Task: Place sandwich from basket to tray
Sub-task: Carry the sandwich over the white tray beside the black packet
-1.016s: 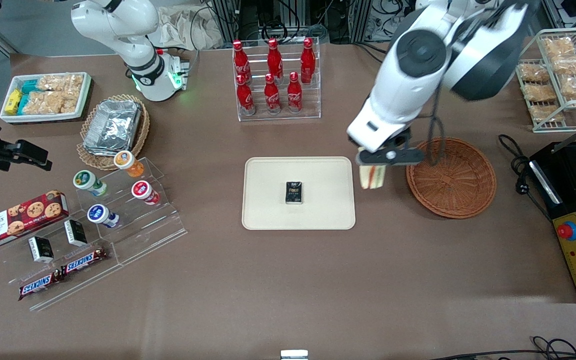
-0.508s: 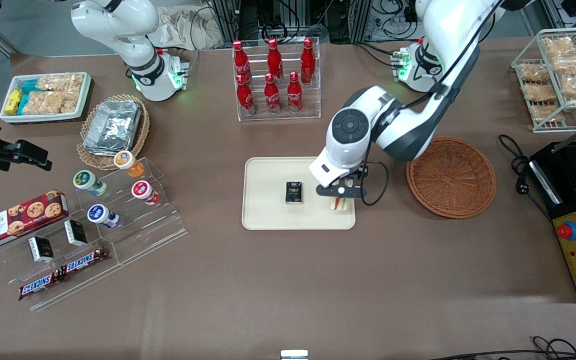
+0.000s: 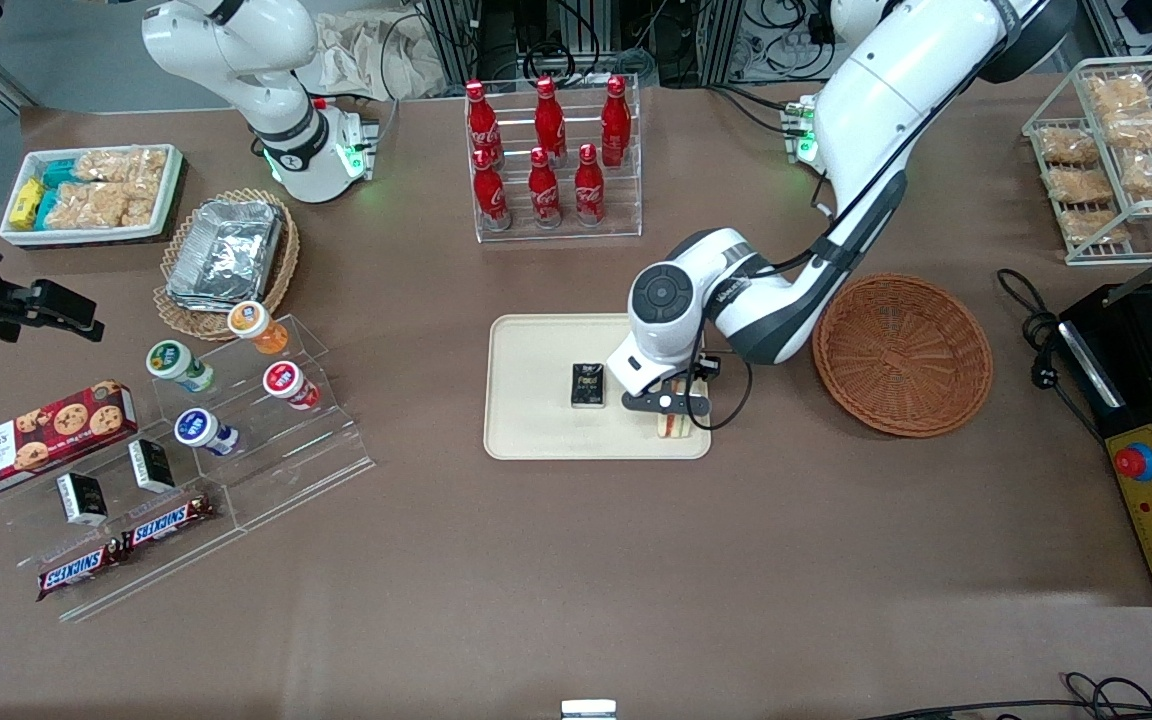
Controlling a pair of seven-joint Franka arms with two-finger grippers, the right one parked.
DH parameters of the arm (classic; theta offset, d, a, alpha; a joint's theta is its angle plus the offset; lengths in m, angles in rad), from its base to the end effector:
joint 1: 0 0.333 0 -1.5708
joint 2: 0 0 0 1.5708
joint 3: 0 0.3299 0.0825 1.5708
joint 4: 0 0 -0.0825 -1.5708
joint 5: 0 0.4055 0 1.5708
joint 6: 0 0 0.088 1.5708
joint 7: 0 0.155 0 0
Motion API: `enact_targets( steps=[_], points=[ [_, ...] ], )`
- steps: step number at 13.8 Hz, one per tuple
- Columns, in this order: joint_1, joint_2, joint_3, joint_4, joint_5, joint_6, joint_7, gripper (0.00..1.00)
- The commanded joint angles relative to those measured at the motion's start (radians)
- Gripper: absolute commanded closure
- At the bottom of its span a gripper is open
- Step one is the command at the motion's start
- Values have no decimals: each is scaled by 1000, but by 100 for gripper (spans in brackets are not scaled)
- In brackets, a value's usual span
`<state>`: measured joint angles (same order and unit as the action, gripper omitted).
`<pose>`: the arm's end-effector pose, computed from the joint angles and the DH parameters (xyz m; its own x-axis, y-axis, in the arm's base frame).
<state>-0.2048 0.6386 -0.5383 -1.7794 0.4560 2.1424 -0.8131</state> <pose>0.5128 -0.4072 0.1744 0.9855 -0.1433 -0.0906 -0.1545 -0.9791 -0.1319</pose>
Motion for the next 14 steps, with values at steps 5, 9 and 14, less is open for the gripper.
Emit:
enact_targets(
  steps=[5, 9, 14],
  points=[
    [-4, 10, -2, 8, 50, 4, -31, 0],
    [-2, 6, -3, 14, 46, -1, -32, 0],
    [10, -63, -6, 70, -31, -25, -34, 0]
  ],
)
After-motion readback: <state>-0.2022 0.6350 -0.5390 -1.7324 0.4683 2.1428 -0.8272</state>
